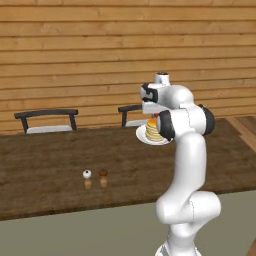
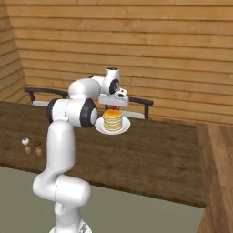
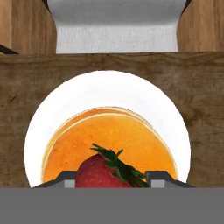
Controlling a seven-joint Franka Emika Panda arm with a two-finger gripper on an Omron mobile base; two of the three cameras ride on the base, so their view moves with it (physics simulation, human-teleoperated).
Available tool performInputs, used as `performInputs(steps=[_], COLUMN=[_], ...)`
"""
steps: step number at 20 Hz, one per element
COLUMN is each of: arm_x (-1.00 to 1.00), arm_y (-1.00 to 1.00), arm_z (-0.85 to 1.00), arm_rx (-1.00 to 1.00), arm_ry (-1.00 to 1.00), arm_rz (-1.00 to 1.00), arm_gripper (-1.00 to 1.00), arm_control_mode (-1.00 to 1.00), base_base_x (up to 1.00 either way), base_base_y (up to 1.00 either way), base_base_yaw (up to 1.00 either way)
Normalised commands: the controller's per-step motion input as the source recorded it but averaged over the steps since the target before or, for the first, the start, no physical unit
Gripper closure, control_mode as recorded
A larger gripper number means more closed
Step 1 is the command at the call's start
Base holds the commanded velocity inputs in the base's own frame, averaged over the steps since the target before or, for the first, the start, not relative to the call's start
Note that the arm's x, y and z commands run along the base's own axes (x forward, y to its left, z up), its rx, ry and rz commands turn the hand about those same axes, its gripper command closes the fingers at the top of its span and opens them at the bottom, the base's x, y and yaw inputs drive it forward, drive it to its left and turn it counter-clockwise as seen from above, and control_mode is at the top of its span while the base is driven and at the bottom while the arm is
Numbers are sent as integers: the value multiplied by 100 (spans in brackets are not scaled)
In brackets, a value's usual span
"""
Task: Take the strawberry from the fridge and place it on top of the pancake, located on the dining counter.
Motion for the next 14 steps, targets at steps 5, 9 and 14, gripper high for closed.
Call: performInputs(steps=[5, 9, 14], arm_x=[-9, 6, 1], arm_y=[4, 0, 0], arm_z=[-9, -12, -15], arm_rx=[0, 0, 0], arm_ry=[-2, -4, -3], arm_rz=[-1, 0, 0], arm_gripper=[100, 100, 100], arm_control_mode=[-100, -100, -100], base_base_x=[0, 0, 0], base_base_y=[0, 0, 0], base_base_yaw=[0, 0, 0])
